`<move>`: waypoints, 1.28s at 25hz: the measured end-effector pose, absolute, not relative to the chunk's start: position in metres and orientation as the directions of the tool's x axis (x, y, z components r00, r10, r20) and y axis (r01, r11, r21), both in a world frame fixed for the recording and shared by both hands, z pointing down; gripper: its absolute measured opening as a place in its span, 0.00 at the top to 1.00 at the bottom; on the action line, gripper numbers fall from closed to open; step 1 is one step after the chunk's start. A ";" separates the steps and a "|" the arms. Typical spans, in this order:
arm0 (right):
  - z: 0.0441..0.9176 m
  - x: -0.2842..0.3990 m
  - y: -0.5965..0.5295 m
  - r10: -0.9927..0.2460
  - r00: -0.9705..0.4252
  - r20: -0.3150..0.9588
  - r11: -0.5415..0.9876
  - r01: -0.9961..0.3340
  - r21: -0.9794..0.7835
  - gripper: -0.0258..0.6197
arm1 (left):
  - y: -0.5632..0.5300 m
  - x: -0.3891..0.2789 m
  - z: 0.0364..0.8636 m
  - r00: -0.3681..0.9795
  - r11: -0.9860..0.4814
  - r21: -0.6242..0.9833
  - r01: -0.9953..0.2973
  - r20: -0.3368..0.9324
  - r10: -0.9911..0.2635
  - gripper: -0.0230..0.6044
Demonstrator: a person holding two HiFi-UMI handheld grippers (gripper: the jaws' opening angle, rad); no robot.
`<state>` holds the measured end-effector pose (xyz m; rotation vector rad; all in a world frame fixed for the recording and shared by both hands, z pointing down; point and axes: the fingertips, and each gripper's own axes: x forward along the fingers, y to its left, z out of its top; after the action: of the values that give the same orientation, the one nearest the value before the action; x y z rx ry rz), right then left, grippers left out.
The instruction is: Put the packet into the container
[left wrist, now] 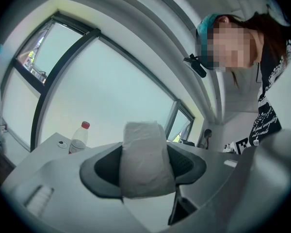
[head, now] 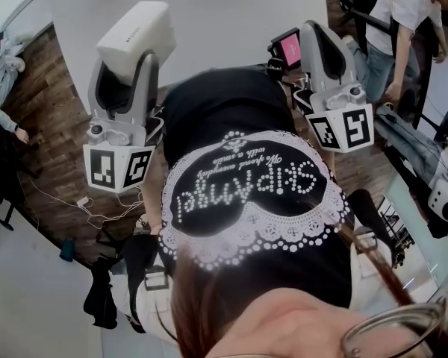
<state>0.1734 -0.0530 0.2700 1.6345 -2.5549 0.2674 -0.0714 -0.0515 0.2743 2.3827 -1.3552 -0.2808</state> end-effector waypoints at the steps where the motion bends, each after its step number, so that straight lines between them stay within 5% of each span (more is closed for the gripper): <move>1: 0.270 0.172 -0.053 -0.889 -0.423 0.175 0.412 -0.906 -0.096 0.96 | -0.051 -0.072 0.275 0.511 -0.457 0.424 -0.782 0.016 -0.859 0.54; 32: 0.272 0.195 -0.067 -0.908 -0.380 0.176 0.363 -0.924 -0.121 0.96 | -0.122 -0.038 0.267 0.503 -0.497 0.245 -0.833 -0.042 -0.863 0.54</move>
<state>0.1950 -0.0675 0.2717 1.7032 -2.5276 0.3066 -0.0377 -0.1219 0.2672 2.5509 -1.4576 -0.2362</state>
